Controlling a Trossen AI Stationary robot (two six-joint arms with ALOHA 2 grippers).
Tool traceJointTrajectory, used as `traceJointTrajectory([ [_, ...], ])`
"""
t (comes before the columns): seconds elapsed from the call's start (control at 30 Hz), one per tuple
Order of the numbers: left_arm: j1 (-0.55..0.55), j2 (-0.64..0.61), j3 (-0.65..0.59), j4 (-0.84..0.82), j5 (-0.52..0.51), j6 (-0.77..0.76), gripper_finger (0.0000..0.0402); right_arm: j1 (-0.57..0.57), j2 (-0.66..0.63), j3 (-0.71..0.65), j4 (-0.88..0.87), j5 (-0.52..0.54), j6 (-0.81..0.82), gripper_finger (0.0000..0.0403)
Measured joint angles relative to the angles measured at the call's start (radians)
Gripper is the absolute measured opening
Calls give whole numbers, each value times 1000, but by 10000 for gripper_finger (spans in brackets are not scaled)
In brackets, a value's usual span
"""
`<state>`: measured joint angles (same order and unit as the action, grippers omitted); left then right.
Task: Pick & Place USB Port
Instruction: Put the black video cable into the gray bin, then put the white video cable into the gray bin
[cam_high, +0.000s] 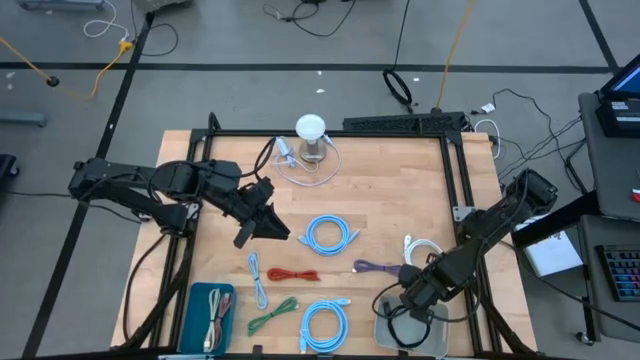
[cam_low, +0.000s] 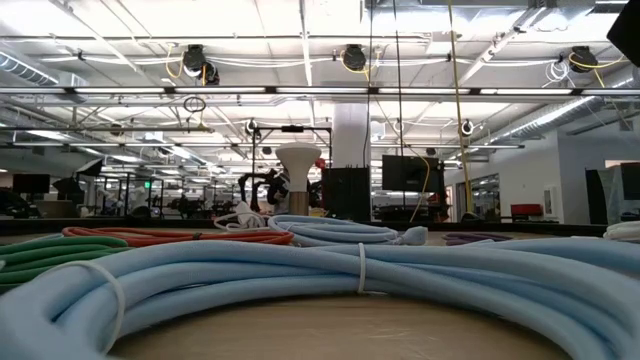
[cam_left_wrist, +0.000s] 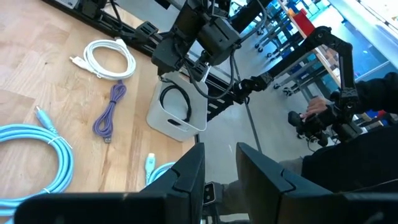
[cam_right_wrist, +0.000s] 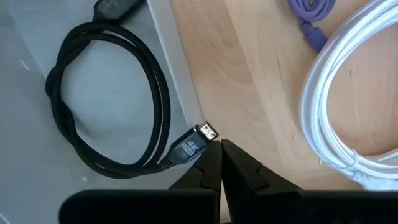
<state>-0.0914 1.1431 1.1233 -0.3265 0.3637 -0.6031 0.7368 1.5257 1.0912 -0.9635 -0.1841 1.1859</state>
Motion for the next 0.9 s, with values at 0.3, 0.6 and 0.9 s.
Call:
traceJointTrajectory([
  [0.3,0,0,0,0,-1,0,92,-34,0,1,-205,122,60,0],
  [0.6,0,0,0,-1,-8,1,92,-161,-85,0,-214,292,-33,1],
  [0.9,-9,0,0,-28,-10,12,92,-288,-111,-52,-122,140,-182,48],
])
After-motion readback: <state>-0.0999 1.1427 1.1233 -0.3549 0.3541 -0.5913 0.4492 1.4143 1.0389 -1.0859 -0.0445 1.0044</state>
